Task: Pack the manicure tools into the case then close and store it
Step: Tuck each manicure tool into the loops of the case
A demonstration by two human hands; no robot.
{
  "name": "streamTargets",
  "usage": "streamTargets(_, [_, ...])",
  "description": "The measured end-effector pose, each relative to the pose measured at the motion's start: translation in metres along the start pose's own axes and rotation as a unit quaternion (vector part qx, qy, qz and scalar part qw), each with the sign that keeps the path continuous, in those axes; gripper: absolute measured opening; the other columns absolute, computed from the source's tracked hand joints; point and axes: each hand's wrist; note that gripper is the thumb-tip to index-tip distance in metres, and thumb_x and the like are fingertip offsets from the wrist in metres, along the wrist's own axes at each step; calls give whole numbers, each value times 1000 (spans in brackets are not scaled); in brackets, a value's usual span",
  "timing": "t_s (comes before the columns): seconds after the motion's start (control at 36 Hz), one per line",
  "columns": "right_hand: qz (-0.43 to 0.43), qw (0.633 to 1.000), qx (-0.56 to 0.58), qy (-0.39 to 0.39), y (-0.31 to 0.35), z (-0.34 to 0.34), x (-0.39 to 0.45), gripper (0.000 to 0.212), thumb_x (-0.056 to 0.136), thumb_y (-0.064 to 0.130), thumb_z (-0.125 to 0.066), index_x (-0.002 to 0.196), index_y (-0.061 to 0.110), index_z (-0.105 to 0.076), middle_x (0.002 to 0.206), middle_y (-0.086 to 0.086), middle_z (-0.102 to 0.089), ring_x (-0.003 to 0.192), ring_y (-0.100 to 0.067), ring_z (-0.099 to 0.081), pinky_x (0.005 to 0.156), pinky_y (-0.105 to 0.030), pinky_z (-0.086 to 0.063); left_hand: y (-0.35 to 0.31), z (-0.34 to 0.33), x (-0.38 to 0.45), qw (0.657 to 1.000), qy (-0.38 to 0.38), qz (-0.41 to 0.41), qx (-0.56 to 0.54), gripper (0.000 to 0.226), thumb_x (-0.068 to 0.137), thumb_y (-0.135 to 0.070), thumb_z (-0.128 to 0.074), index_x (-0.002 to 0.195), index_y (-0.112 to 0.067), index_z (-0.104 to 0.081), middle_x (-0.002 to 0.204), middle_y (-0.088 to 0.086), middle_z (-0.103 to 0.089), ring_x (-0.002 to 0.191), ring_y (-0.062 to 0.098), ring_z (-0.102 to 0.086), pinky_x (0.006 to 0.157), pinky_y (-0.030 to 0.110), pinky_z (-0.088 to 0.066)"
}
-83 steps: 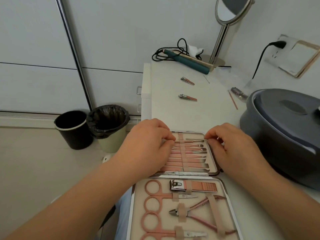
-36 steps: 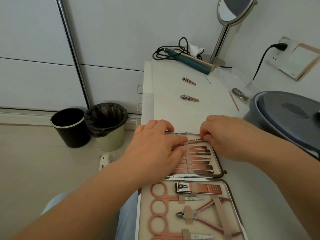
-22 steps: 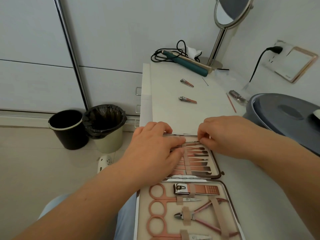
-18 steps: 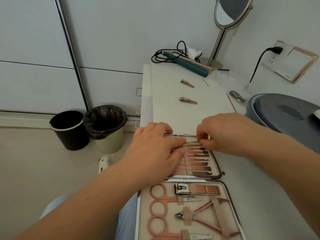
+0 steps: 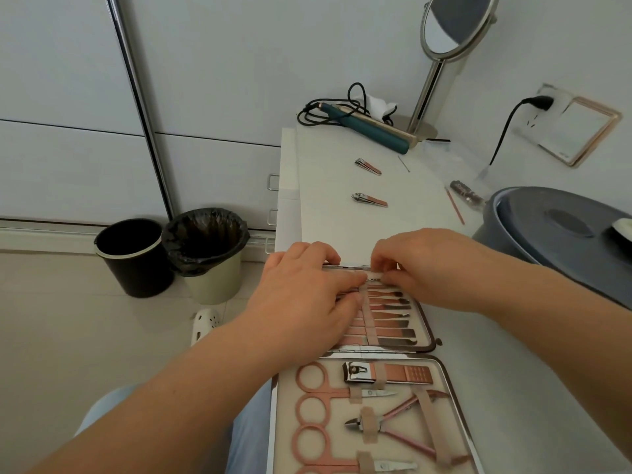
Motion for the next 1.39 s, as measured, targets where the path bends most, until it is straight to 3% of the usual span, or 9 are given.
streamTargets(0.08, [-8,1000,23,-6,-2,0,-1,12,91,36,-47,103,35,-48,82,20,-46,74,-3,-43,68,-23,-36,1,-1,0,1000,-4,0,-6,36,87,-48,-36,122,-46,-47,123,-11,-42,115,9,-25,90,27,-13])
streamTargets(0.22, [-15,1000,-18,14,-8,7,-5,15,87,45,-49,96,37,-58,87,19,-48,82,-4,-49,73,-24,-43,2,-1,-1,1000,-14,5,-23,36,88,-43,-40,120,-36,-53,122,-12,-45,115,8,-29,94,27,-17])
streamTargets(0.39, [8,999,-35,28,-3,3,-4,19,93,35,-41,100,28,-57,94,12,-48,87,-8,-49,77,-26,-45,2,0,-1,999,-27,10,-31,37,86,-41,-43,120,-31,-52,118,-13,-47,112,7,-32,95,26,-20])
streamTargets(0.67, [41,993,-105,-24,3,-4,-3,18,94,28,-39,98,22,-55,93,5,-51,81,-13,-48,69,-29,-44,1,-1,0,999,-32,5,-20,35,86,-40,-44,117,-31,-56,120,-13,-48,113,7,-34,97,28,-22])
streamTargets(0.81, [26,997,-76,-24,3,1,-3,28,94,38,-35,100,25,-59,92,8,-52,83,-11,-50,72,-29,-45,0,0,-1,999,-28,4,-17,36,86,-41,-44,119,-32,-55,122,-13,-47,115,7,-33,98,28,-23])
streamTargets(0.97, [-12,999,-46,-15,-4,5,-11,24,90,43,-43,98,32,-62,96,14,-56,87,-10,-54,76,-30,-47,1,0,-2,999,-26,4,-21,37,86,-42,-43,121,-34,-53,123,-15,-45,115,5,-30,95,25,-20])
streamTargets(1.39, [-18,1000,12,-9,-1,-4,-14,20,94,33,-36,98,26,-54,98,9,-51,89,-9,-49,79,-29,-46,1,-1,-2,999,-38,1,-26,34,86,-38,-45,118,-33,-56,124,-12,-47,114,7,-32,96,27,-21])
Point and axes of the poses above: each hand's wrist, its own x-axis towards the middle knuckle, its own z-axis out of the back of the hand, y = z × x
